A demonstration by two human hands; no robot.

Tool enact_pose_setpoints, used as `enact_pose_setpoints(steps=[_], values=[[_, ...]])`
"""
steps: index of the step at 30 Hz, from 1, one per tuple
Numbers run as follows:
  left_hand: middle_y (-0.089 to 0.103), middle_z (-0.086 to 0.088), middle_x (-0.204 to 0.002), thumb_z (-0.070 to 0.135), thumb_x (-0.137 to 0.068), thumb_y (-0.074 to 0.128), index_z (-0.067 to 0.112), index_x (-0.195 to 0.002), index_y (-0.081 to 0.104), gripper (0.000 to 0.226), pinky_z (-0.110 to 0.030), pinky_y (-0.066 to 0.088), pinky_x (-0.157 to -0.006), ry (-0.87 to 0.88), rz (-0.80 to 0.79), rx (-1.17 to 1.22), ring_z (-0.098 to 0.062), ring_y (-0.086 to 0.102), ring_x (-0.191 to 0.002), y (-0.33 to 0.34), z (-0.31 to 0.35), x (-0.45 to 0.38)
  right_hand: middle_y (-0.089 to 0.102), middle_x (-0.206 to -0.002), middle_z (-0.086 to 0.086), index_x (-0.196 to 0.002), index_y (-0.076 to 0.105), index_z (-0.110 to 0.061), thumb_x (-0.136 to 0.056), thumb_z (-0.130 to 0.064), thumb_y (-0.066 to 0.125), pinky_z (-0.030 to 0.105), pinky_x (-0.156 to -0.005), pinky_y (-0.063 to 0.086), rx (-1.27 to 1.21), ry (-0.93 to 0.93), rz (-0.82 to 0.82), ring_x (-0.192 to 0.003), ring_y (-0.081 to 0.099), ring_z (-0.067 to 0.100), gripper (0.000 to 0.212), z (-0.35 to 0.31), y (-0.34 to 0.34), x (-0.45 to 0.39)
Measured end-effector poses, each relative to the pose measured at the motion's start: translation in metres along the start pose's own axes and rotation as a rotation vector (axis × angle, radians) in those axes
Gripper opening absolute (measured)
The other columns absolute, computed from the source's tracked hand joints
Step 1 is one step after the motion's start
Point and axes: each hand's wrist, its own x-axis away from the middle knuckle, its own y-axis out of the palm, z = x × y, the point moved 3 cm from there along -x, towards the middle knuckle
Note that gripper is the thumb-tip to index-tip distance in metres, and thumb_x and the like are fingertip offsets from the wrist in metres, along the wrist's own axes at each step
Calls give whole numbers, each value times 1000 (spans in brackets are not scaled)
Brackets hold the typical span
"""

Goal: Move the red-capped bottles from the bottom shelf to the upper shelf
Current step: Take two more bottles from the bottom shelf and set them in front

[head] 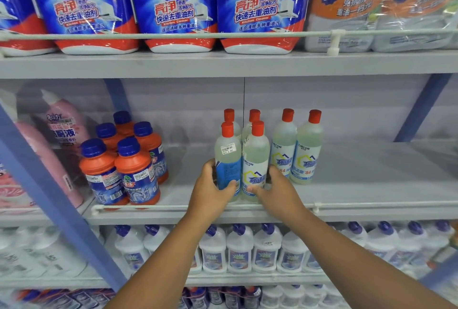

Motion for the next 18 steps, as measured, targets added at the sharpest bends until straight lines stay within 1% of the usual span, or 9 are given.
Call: enact_pose_setpoints(steps=[3, 5, 7, 8, 10, 11, 13, 15, 18], values=[[59, 15, -115, 40, -75, 86, 36, -119, 46, 59, -21, 53, -79, 4, 96, -55, -4, 62, -101, 1, 2, -1, 67, -117, -10, -121, 56, -21, -88, -24, 77, 10, -74, 42, -18, -2, -20, -102, 62, 5, 39, 0, 0, -1], [53, 10, -117, 46, -71, 86, 31, -122, 49, 65, -27, 53, -83, -1, 138, -141, -10, 59, -101, 2, 1, -5, 67, -118, -9, -121, 56, -22, -88, -24, 77, 12, -77, 43, -17, -6, -27, -103, 62, 6, 40, 0, 0, -1], [48, 7, -116, 48, -72, 85, 29, -125, 50, 66, -28, 51, -84, -7, 128, -198, -12, 56, -101, 3, 1, -7, 67, -119, -8, -122, 56, -22, -88, -24, 77, 16, -80, 45, -24, -9, -27, -105, 62, 7, 40, 0, 0, -1], [48, 7, -116, 46, -74, 84, 30, -125, 50, 63, -26, 50, -83, -4, 103, -191, -10, 56, -100, 3, 0, -7, 66, -119, -8, -122, 56, -22, -88, -23, 77, 17, -81, 45, -27, -9, -28, -105, 62, 7, 40, 1, 0, -1], [55, 9, -119, 33, -81, 79, 34, -125, 49, 53, -17, 50, -77, -12, 17, -94, -2, 59, -100, 0, -3, -5, 66, -119, -8, -122, 56, -21, -88, -22, 76, 18, -84, 45, -27, -8, -32, -106, 62, 8, 40, 1, 0, -1], [60, 10, -119, 26, -83, 75, 35, -128, 49, 52, -13, 49, -74, -21, -36, -47, 0, 61, -100, -1, -4, -4, 66, -120, -7, -122, 55, -21, -88, -22, 76, 19, -86, 45, -26, -9, -31, -107, 62, 8, 40, 1, 0, -1], [65, 14, -115, 18, -85, 72, 32, -134, 49, 55, -11, 51, -71, -25, -84, -27, 3, 64, -98, -4, -6, -3, 66, -120, -7, -123, 55, -20, -88, -22, 76, 22, -88, 46, -17, -14, -25, -108, 62, 9, 40, 1, 0, -1], [64, 13, -116, 22, -84, 76, 32, -134, 49, 58, -15, 51, -77, -15, -49, -43, 0, 64, -100, -4, -6, -4, 65, -120, -8, -124, 55, -20, -89, -23, 76, 20, -87, 44, -7, -18, -20, -107, 61, 9, 41, 1, 0, -1], [53, 8, -118, 35, -79, 83, 30, -132, 51, 62, -25, 51, -84, -28, 72, -145, -8, 61, -101, 0, -5, -5, 64, -118, -10, -123, 55, -20, -89, -23, 75, 14, -80, 42, -2, -23, -27, -105, 60, 7, 39, 0, -1, 1]])
